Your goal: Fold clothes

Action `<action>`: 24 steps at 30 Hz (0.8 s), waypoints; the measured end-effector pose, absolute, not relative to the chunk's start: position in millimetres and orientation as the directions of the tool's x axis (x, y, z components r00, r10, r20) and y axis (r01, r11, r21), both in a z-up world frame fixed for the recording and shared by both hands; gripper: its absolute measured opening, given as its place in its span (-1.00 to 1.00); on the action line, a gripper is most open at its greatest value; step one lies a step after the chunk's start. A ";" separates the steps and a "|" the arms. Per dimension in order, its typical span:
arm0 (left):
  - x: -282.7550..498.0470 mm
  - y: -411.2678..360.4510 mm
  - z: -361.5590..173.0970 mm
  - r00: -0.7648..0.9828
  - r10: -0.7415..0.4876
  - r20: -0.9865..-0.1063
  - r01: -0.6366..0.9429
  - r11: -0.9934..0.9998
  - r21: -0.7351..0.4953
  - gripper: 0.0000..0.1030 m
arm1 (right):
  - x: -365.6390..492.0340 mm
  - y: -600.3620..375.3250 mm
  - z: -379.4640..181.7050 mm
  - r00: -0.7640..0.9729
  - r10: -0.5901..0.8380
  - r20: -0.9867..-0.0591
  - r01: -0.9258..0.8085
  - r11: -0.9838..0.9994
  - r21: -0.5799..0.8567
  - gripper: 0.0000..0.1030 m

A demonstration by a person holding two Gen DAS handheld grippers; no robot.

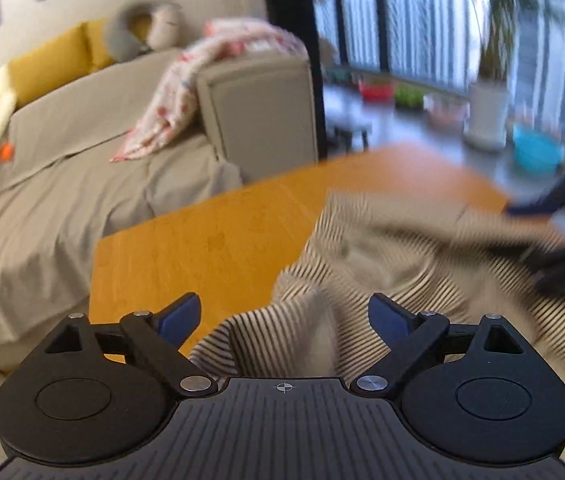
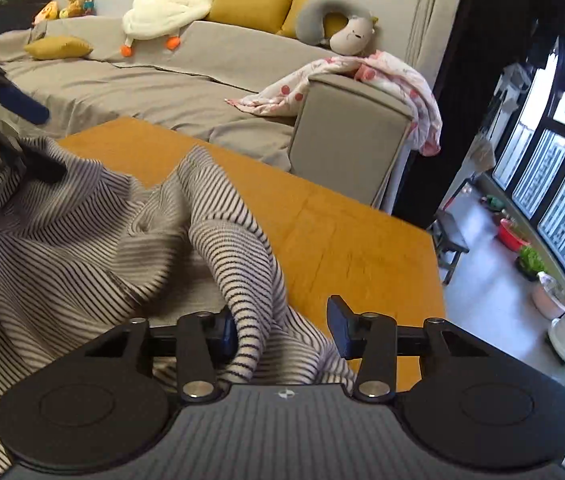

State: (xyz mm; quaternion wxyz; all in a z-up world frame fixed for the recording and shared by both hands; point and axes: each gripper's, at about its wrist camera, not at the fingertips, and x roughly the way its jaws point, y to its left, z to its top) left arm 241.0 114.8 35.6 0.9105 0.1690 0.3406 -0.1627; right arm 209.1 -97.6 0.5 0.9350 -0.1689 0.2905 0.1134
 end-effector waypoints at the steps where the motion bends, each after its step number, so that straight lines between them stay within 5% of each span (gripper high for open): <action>1: 242.7 112.8 25.4 0.707 -0.163 -0.688 0.420 0.880 0.223 0.45 | 209.0 -97.6 -1.8 0.801 0.133 -0.584 -0.331 0.911 -0.246 -0.17; 2: 244.7 111.6 17.9 0.699 -0.151 -0.699 0.431 0.869 0.244 0.21 | 209.1 -97.7 -2.5 0.795 0.158 -0.586 -0.355 0.904 -0.238 -0.42; 3: 246.5 114.1 14.2 0.693 -0.147 -0.705 0.440 0.862 0.252 -0.33 | 209.4 -98.0 2.1 0.785 0.198 -0.587 -0.386 0.897 -0.214 -0.64; 4: 248.3 117.2 11.0 0.688 -0.145 -0.711 0.448 0.856 0.259 -0.50 | 210.8 -99.8 8.7 0.781 0.232 -0.580 -0.406 0.894 -0.189 -0.80; 10: 277.3 166.5 24.9 0.731 -0.087 -0.677 0.311 0.925 0.218 -0.64 | 288.0 -169.8 32.1 0.837 0.142 -0.528 -0.184 0.983 -0.028 -0.80; 12: 291.1 172.6 19.0 0.732 -0.008 -0.682 0.238 0.940 0.246 -0.84 | 314.2 -184.7 15.5 0.818 0.088 -0.569 -0.116 0.993 -0.014 -0.80; 14: 302.5 179.5 10.7 0.723 0.053 -0.689 0.180 0.948 0.262 -0.81 | 335.1 -191.1 -10.5 0.780 0.037 -0.624 -0.070 0.997 -0.029 -0.79; 17: 308.1 199.8 11.6 0.703 0.010 -0.711 0.109 0.986 0.123 -0.65 | 338.8 -203.6 -18.6 0.789 0.063 -0.612 -0.059 0.998 0.028 -0.74; 18: 305.9 205.4 15.2 0.705 -0.017 -0.709 0.092 0.993 0.068 -0.46 | 334.6 -209.7 -13.1 0.796 0.084 -0.600 -0.058 0.996 0.062 -0.66; 20: 294.3 207.0 28.0 0.729 -0.073 -0.681 0.098 0.995 -0.002 -0.06 | 322.0 -219.9 -2.1 0.816 0.106 -0.569 -0.068 0.994 0.088 -0.12; 24: 260.5 189.7 50.6 0.787 -0.214 -0.579 0.181 0.977 -0.115 0.59 | 281.7 -223.2 16.9 0.853 0.118 -0.509 -0.119 0.992 0.032 0.16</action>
